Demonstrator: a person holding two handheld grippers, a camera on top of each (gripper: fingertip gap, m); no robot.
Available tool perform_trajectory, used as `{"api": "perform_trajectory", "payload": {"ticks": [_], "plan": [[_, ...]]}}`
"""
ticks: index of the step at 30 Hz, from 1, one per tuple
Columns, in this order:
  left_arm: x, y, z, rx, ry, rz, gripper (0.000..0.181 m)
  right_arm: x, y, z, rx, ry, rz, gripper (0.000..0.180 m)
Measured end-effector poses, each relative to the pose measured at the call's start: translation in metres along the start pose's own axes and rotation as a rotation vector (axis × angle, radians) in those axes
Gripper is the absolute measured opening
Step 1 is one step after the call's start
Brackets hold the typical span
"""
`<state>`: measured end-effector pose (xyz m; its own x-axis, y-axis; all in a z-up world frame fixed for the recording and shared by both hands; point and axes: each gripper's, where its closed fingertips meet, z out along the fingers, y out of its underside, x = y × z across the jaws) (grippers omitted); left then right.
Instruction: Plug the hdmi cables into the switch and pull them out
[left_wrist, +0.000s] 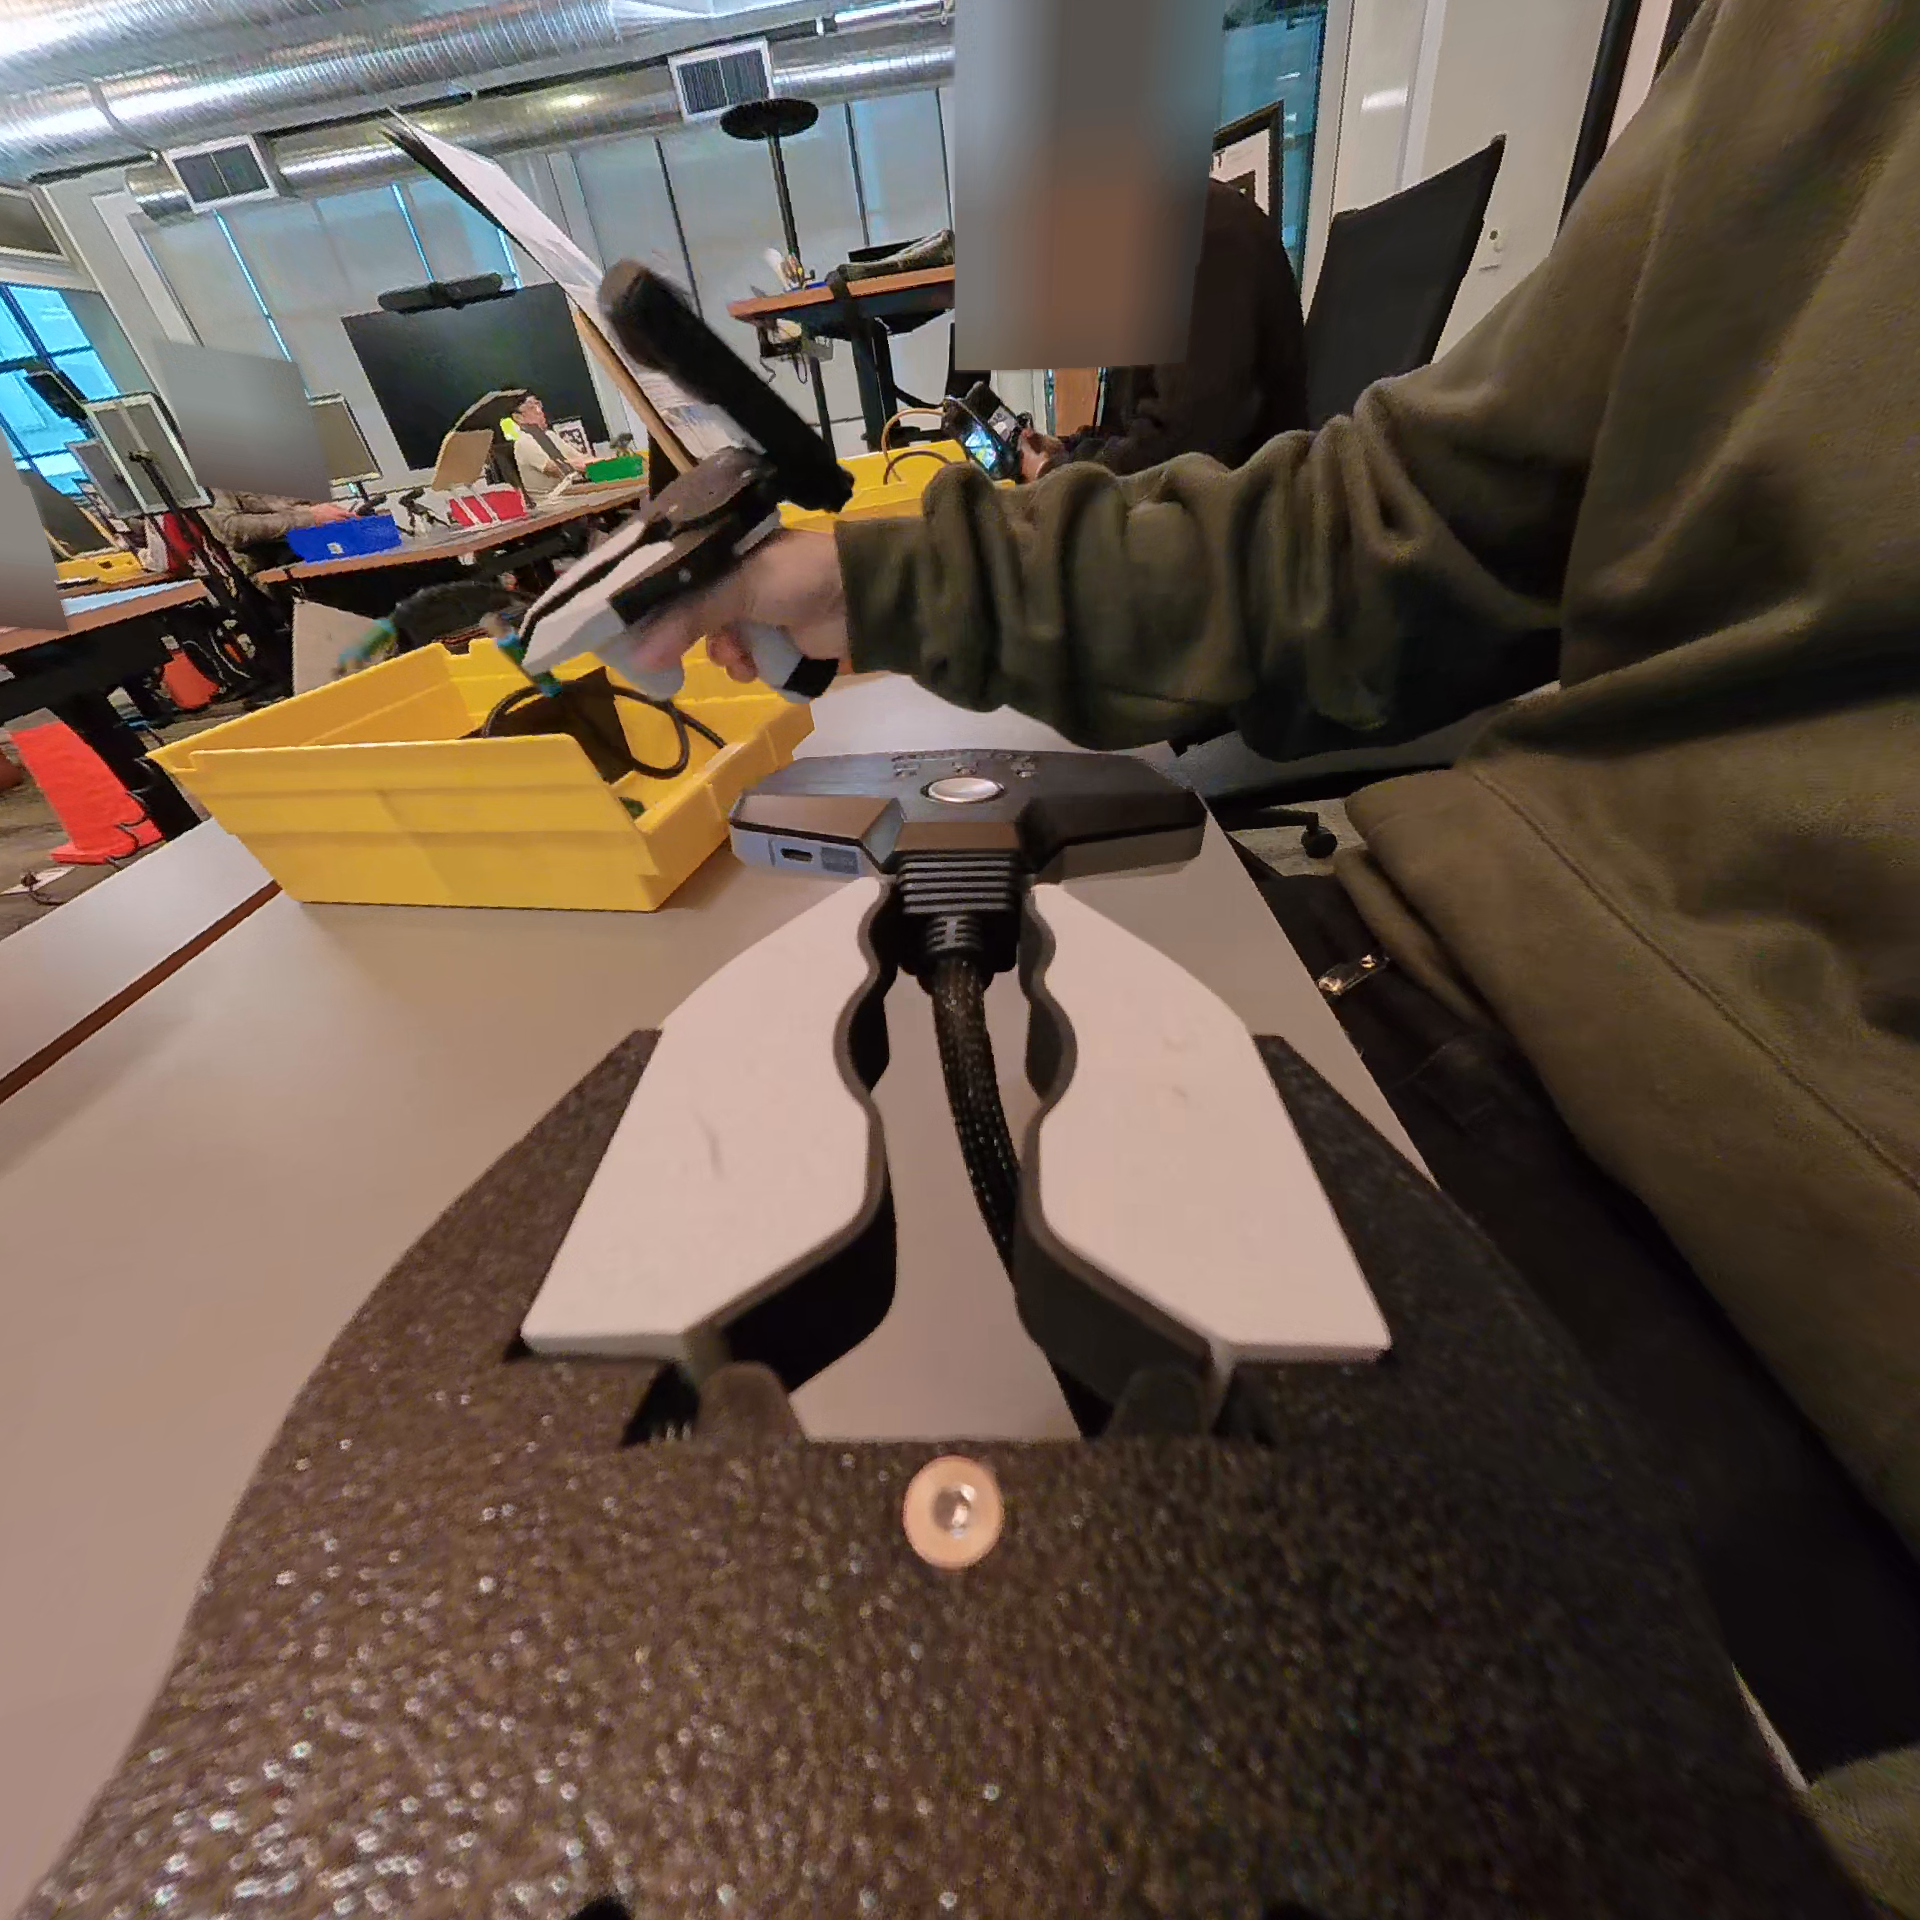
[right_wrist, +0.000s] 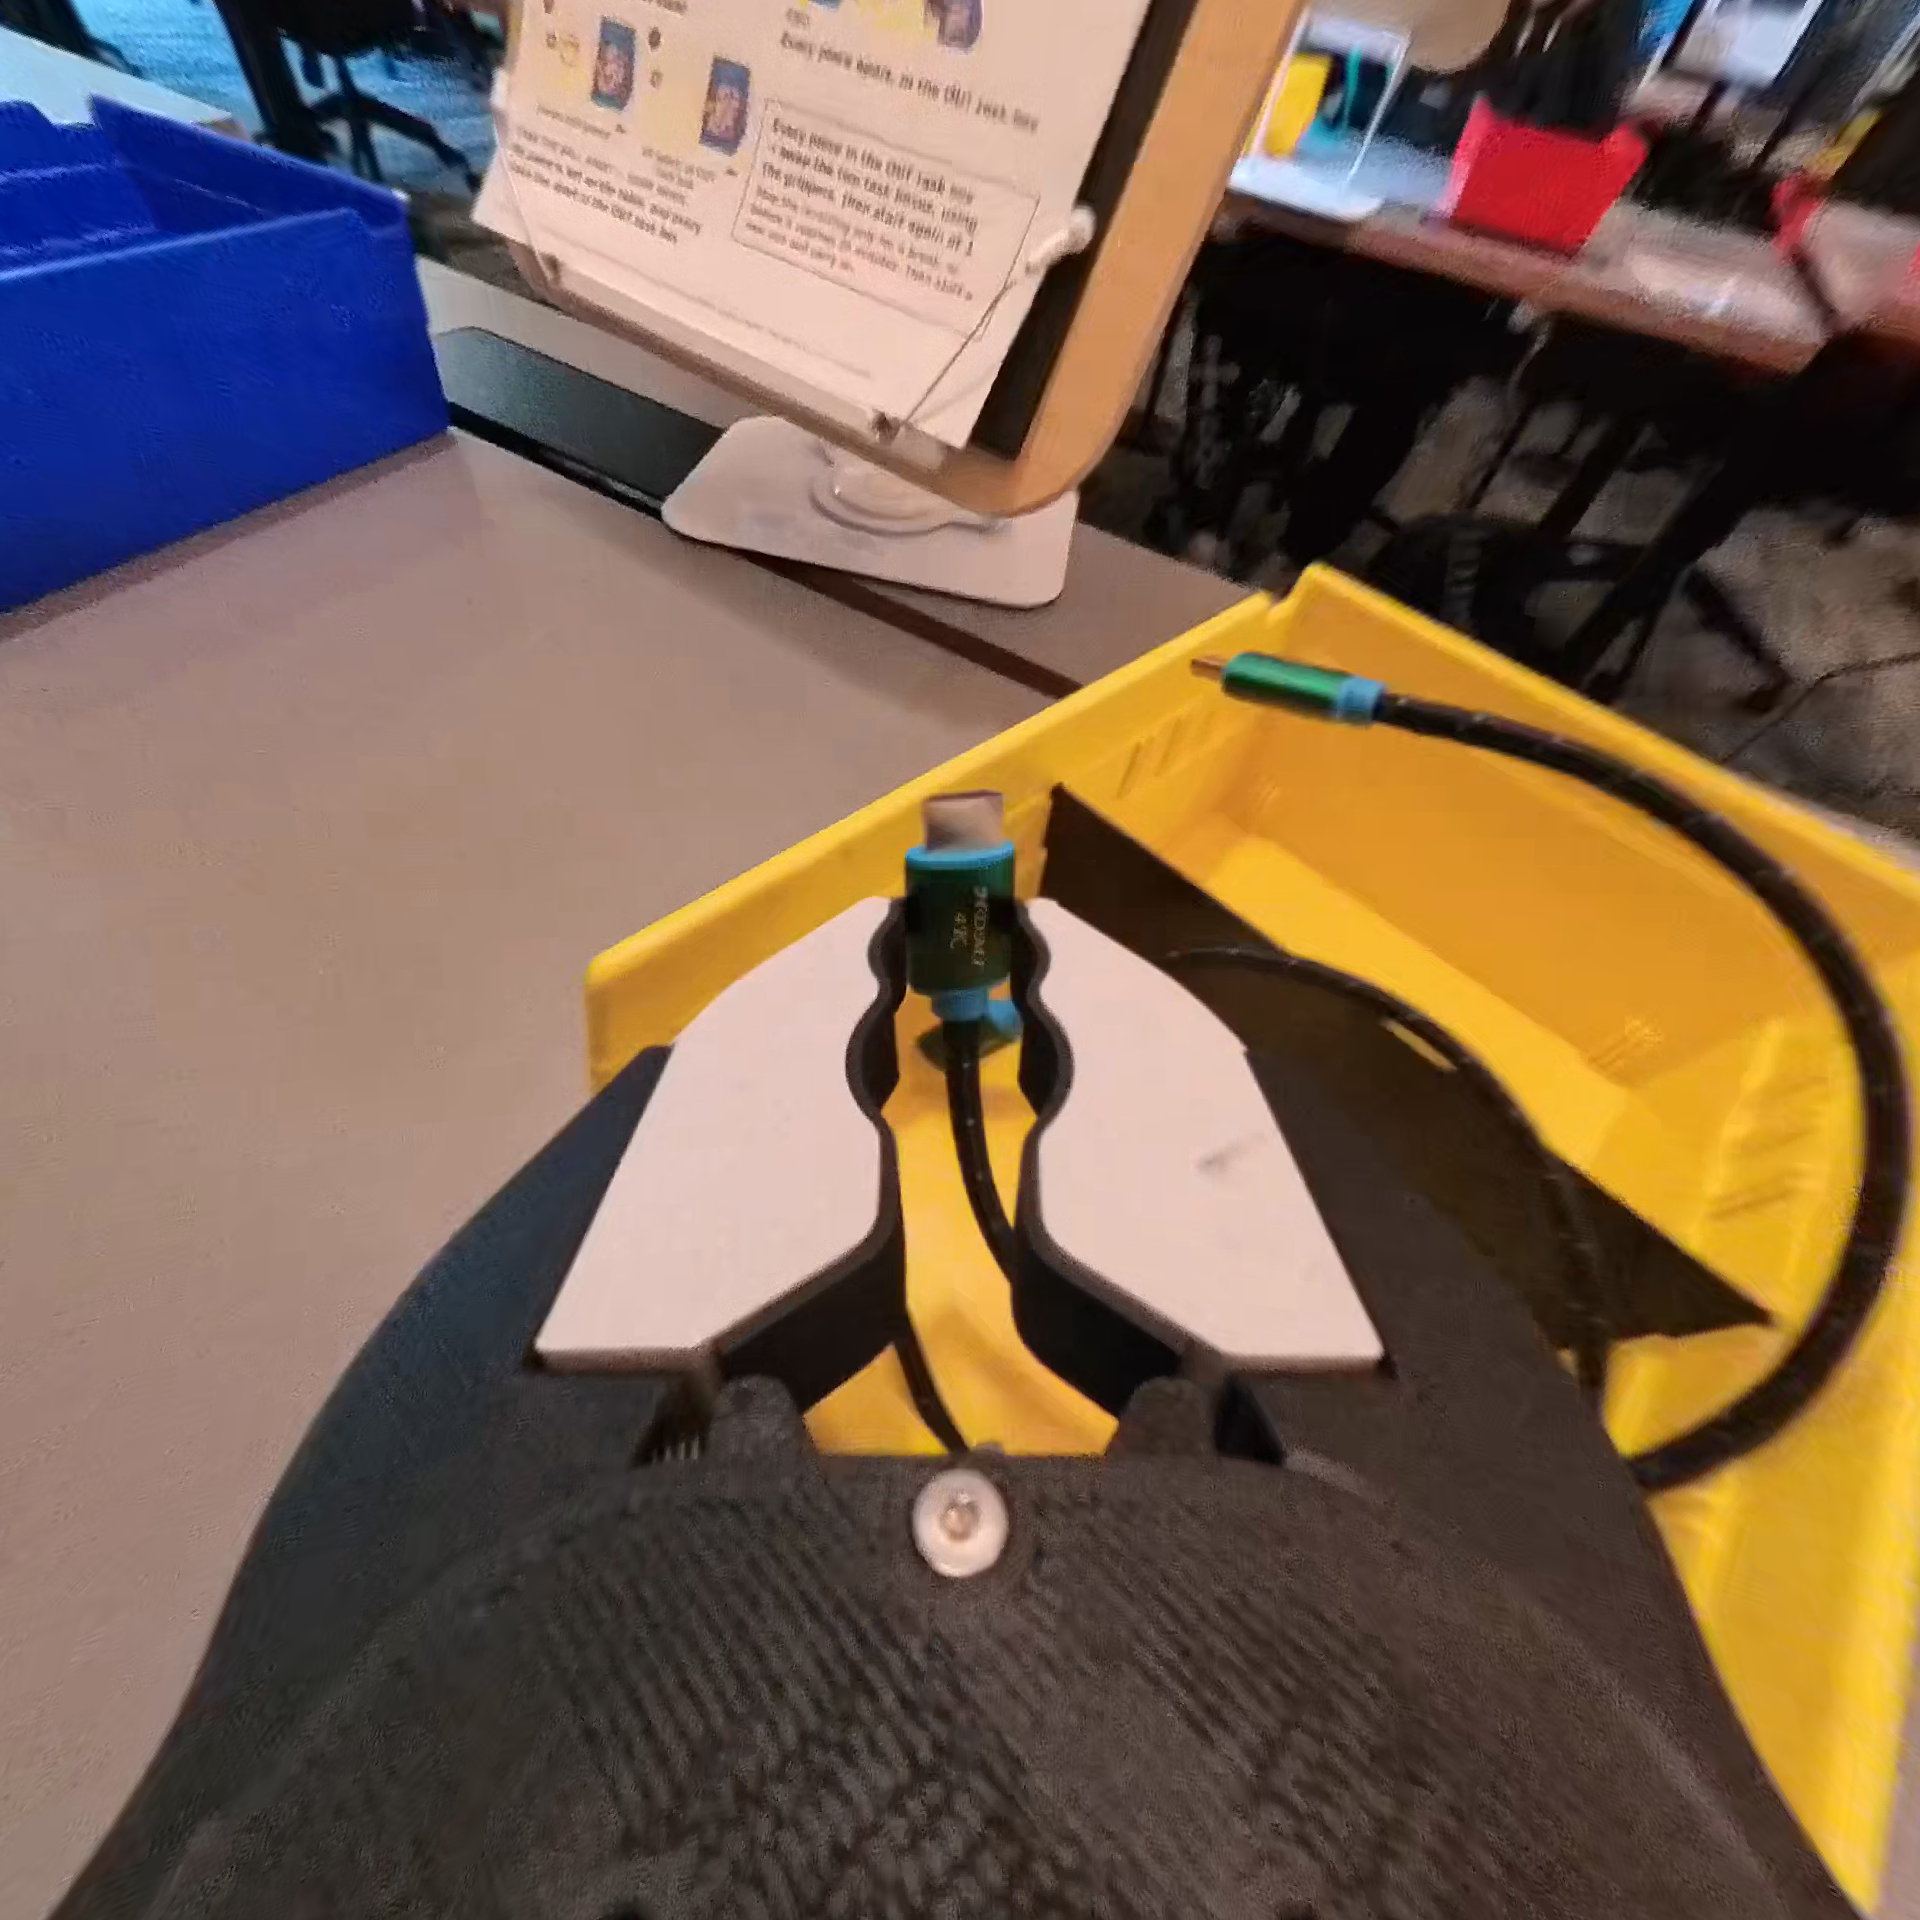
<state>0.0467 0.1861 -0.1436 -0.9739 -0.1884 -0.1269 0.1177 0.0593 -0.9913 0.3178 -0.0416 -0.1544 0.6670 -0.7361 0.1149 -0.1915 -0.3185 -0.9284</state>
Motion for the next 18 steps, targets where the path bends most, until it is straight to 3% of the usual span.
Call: {"api": "perform_trajectory", "payload": {"ticks": [3, 6, 9, 14, 18], "plan": [[0.000, 0.001, 0.001, -0.002, 0.005, -0.001, 0.021, -0.010, 0.010, 0.016, -0.060, -0.051, 0.134, 0.017], [0.000, 0.001, 0.000, 0.006, 0.007, -0.003, 0.021, -0.026, 0.041, 0.026, -0.246, -0.159, 0.157, 0.018], [-0.001, 0.001, -0.001, 0.012, 0.005, -0.005, 0.021, -0.017, 0.048, 0.026, -0.235, -0.114, 0.100, 0.013], [-0.002, 0.000, -0.002, 0.020, 0.001, -0.005, 0.021, -0.011, 0.037, 0.004, -0.231, -0.063, -0.006, 0.024], [-0.001, 0.000, -0.001, 0.014, 0.004, -0.007, 0.021, 0.026, 0.033, -0.017, -0.254, 0.144, -0.146, 0.028]]}}
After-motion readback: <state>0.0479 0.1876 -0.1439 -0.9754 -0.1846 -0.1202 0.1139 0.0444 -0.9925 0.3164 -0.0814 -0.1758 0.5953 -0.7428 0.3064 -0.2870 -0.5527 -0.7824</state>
